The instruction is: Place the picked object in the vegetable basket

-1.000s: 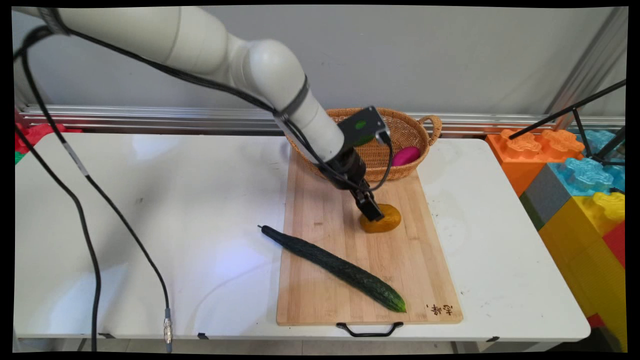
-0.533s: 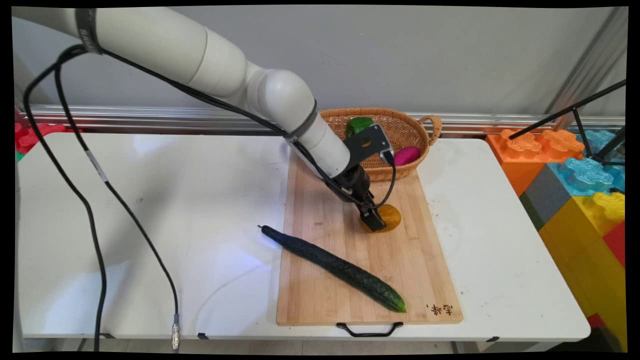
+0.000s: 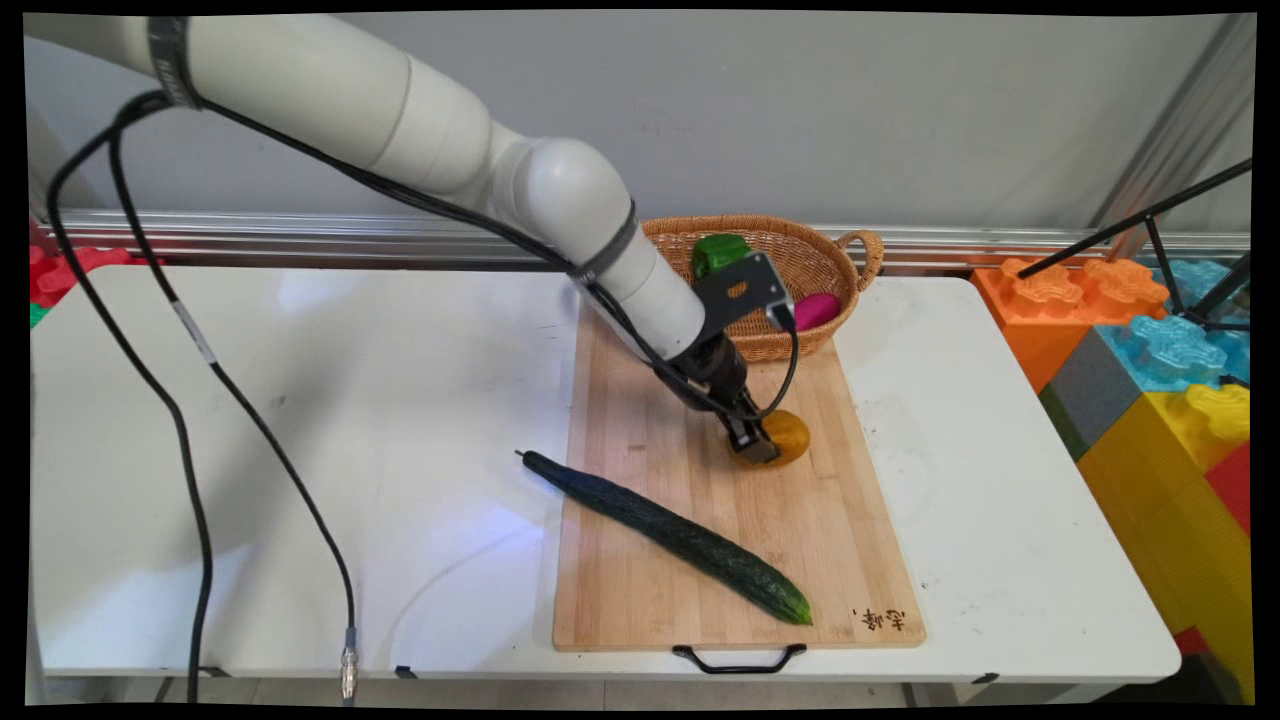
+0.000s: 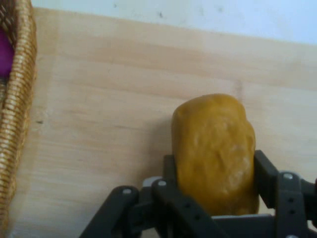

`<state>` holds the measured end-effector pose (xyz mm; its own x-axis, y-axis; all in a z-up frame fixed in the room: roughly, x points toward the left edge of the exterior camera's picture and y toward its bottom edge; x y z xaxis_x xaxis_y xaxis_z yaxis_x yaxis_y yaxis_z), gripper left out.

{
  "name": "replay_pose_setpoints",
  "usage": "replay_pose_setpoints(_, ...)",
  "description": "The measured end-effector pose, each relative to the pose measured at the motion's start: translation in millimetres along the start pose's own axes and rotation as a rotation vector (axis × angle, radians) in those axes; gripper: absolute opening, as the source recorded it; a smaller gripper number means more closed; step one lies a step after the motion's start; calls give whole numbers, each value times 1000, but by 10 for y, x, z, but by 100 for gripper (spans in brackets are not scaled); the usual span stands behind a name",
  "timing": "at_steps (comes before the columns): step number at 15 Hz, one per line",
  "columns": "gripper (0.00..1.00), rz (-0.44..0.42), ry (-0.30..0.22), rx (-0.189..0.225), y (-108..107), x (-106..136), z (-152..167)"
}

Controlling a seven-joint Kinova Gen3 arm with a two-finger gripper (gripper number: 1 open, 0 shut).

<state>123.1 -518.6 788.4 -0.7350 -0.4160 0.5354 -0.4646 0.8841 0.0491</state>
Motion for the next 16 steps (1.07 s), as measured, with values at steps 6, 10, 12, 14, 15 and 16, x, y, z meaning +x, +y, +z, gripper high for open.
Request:
replay_pose_setpoints(6, 0, -54, 70, 10, -66, 332, -621)
replay_pose_setpoints(10, 0, -114, 130, 85, -310, 569, -1066)
replay_pose_setpoints(12, 0, -155, 155, 139, -488, 632, -1216)
replay_pose_setpoints(14, 0, -207, 171, 204, -701, 641, -1309)
replay_pose_setpoints(15, 0, -235, 172, 234, -804, 625, -1320)
replay_pose_setpoints(16, 0, -270, 164, 270, -930, 581, -1306)
